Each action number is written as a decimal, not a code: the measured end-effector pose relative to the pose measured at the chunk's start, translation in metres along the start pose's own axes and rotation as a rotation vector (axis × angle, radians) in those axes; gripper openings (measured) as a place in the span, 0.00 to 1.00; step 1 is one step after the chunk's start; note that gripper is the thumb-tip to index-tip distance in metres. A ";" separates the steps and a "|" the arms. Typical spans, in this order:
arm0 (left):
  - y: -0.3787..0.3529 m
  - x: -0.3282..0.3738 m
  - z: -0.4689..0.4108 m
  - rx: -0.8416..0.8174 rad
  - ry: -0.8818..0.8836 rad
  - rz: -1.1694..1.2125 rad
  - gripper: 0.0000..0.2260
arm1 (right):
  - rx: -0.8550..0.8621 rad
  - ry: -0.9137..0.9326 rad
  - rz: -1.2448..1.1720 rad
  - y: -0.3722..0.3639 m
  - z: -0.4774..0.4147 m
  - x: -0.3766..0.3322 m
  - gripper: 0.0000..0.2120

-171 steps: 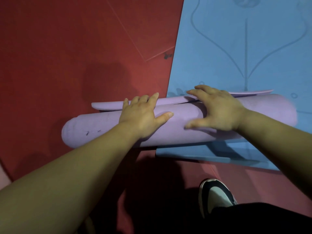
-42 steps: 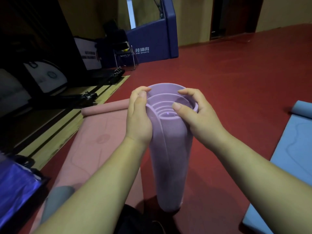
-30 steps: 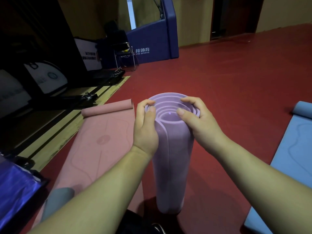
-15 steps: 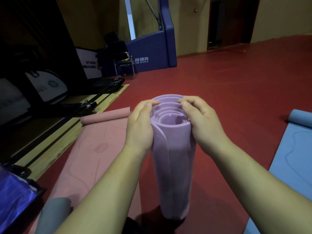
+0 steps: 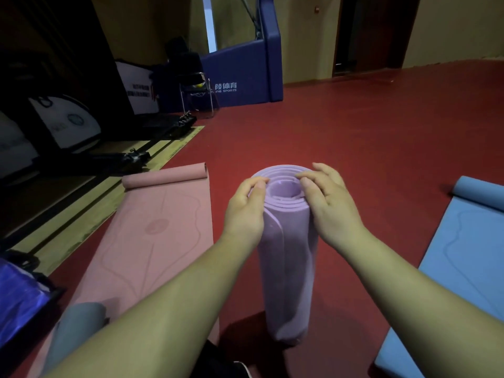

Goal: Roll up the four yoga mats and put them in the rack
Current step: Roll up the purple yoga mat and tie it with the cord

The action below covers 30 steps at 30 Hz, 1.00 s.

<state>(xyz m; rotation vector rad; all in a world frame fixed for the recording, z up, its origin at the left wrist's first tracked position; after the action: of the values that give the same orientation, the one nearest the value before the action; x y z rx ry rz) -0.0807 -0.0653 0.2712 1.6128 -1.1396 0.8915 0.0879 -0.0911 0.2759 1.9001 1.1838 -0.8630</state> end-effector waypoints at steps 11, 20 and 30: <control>0.083 -0.013 0.013 -0.168 0.170 -0.033 0.12 | -0.362 0.173 0.470 -0.076 0.020 -0.047 0.31; 0.203 -0.143 0.058 0.142 0.464 0.310 0.10 | -0.965 0.496 0.772 -0.255 0.029 -0.089 0.19; 0.292 -0.328 0.219 0.356 0.789 0.307 0.11 | -1.519 0.719 0.746 -0.428 0.162 -0.020 0.28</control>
<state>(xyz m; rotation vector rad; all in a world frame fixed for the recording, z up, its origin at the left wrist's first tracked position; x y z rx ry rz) -0.4488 -0.2229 -0.0121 1.1544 -0.6813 1.8101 -0.3402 -0.1021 0.1119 1.0408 0.8417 1.0040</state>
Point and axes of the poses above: each hand's wrist, its own z-axis away from the middle knuckle, its own y-axis out of the back of the hand, x = y × z, the point moved 4 cm from there along -z, towards the middle knuckle, and after that the axes turned 13 degrees about -z, right-handed, at the moved point
